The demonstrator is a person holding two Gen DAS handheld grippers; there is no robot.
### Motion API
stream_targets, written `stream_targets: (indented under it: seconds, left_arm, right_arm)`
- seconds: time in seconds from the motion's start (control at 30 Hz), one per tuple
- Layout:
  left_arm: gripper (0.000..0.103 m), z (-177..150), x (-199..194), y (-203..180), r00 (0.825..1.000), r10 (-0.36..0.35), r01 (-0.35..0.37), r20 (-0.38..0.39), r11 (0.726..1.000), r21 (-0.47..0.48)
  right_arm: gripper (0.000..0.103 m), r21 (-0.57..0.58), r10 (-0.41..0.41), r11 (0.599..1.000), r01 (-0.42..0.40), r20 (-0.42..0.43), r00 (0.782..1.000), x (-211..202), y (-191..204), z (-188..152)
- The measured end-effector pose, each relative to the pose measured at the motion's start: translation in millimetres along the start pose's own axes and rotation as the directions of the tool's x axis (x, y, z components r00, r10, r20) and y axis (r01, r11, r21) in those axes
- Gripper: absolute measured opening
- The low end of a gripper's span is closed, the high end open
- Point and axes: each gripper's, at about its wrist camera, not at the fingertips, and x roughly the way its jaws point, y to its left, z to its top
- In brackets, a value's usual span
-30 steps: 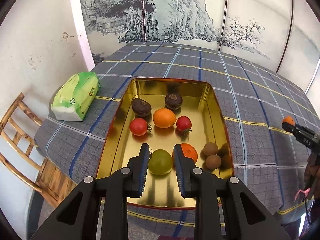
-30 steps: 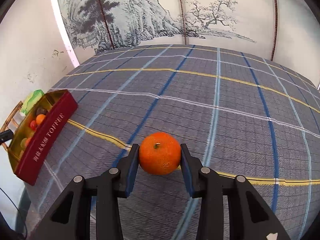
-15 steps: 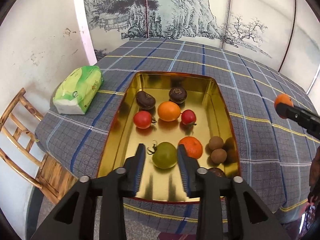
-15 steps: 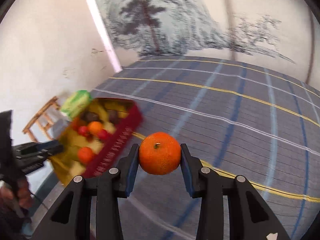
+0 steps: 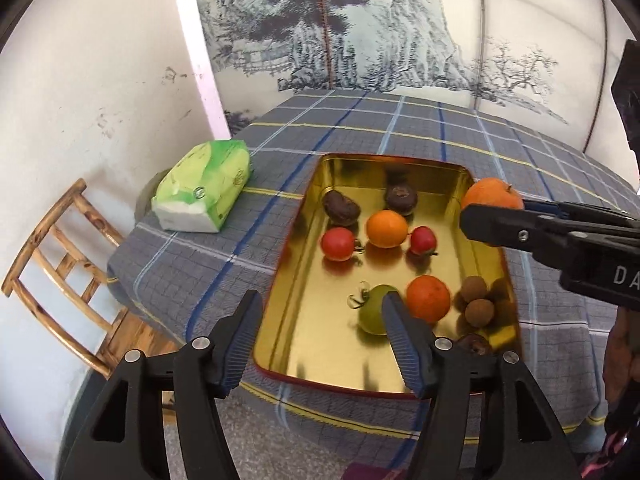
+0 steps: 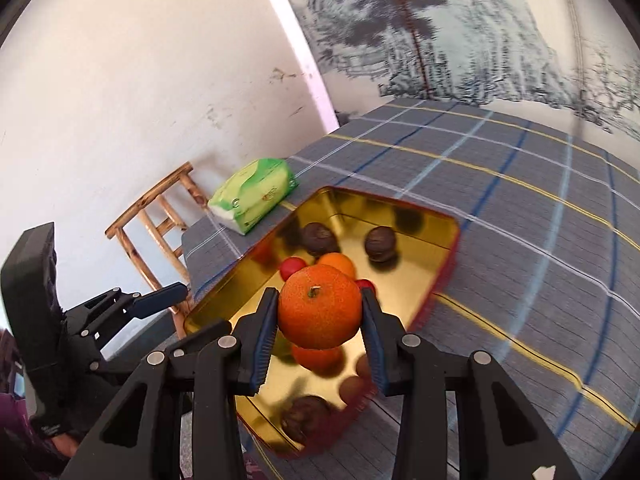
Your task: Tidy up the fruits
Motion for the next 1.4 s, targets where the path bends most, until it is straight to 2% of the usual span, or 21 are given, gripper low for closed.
stream_targets:
  seconds: [0.43, 0.7, 1.13, 1.4]
  left_arm:
    - [0.063, -2.7, 9.3, 14.6, 1.000, -0.004, 0.003, -0.030, 1.000, -0.030]
    - [0.063, -6.5, 14.6, 26.8, 0.997, -0.063, 0.058, -0.051, 0.993, -0.107]
    - [0.063, -7.7, 16.2, 32.6, 0.999, -0.018, 0.014, -0.046, 0.997, -0.073]
    - [0.064, -4.3, 10.7, 33.5, 0.999, 0.000, -0.002, -0.033, 0.998, -0.066]
  right_arm:
    - [0.037, -0.007, 0.006, 1.000, -0.006, -0.086, 0.996, 50.2, 6.9, 8.8]
    - [0.037, -0.003, -0.007, 1.000, 0.006, -0.110, 0.994, 67.4, 6.2, 9.9]
    - [0.037, 0.007, -0.023, 1.000, 0.024, -0.140, 0.990, 86.2, 5.8, 9.3]
    - [0.040, 0.032, 0.017, 0.999, -0.013, -0.132, 0.991, 87.8, 5.1, 12.5]
